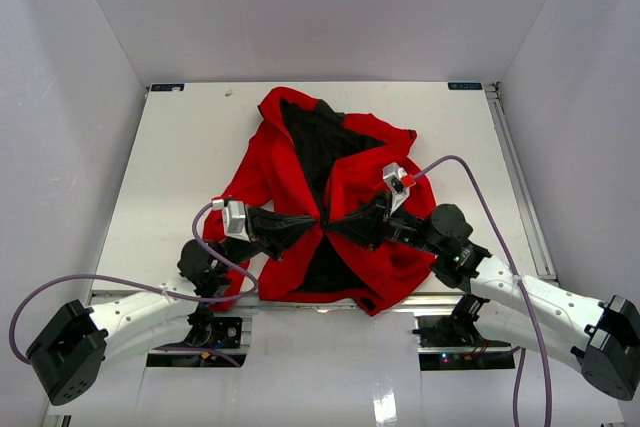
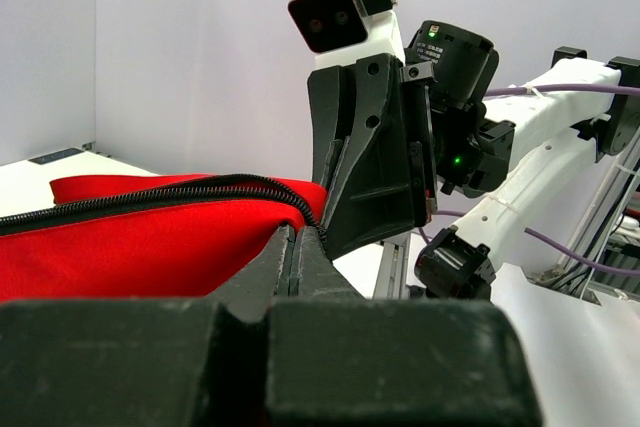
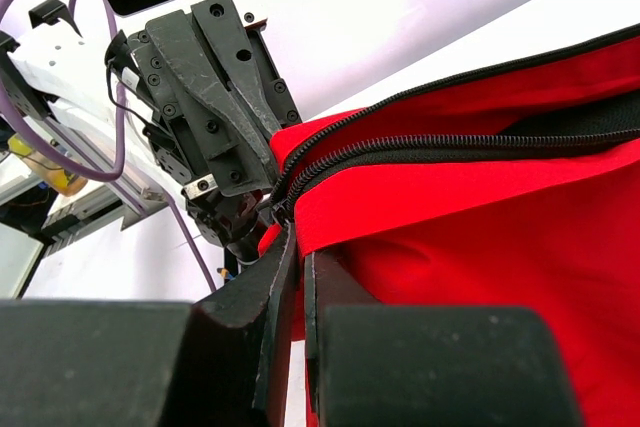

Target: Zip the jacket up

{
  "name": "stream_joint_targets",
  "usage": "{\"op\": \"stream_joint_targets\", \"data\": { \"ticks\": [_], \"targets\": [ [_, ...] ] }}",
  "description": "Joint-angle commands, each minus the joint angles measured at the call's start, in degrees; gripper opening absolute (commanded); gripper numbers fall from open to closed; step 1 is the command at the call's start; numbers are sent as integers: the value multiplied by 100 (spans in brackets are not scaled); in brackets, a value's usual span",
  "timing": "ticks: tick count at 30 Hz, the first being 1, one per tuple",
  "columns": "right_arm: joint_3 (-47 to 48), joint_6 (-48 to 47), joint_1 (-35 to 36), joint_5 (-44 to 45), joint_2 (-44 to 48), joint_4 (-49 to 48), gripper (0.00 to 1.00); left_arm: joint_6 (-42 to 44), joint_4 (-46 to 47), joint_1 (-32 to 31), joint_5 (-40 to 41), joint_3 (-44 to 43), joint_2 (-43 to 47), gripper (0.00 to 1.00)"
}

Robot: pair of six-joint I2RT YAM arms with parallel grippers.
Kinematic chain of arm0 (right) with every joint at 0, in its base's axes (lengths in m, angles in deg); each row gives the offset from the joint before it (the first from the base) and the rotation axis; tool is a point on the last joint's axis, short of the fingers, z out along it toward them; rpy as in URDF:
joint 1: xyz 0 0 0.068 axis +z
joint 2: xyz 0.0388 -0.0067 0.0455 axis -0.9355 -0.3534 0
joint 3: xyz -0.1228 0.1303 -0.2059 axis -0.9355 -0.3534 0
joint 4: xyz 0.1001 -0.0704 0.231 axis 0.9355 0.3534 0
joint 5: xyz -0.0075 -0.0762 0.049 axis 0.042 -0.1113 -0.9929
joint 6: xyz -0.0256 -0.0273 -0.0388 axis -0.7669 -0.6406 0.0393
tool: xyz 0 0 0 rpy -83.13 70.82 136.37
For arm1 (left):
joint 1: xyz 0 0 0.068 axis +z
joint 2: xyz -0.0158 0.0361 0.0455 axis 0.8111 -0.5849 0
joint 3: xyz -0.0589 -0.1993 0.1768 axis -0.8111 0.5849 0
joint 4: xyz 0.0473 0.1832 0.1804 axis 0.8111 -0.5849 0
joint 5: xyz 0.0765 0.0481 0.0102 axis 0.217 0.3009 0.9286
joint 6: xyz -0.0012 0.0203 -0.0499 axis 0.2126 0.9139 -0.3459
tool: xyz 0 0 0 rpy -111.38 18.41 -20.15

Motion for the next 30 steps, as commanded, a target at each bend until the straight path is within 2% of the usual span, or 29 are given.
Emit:
{"op": "stream_joint_targets", "data": {
  "ticks": [1, 30],
  "targets": [
    [224, -36, 9, 142, 105, -180, 8, 35, 78, 7, 102, -49, 105, 0],
    [424, -1, 9, 425, 1, 469, 8, 377, -283, 6, 462, -145, 44, 0]
  ]
}}
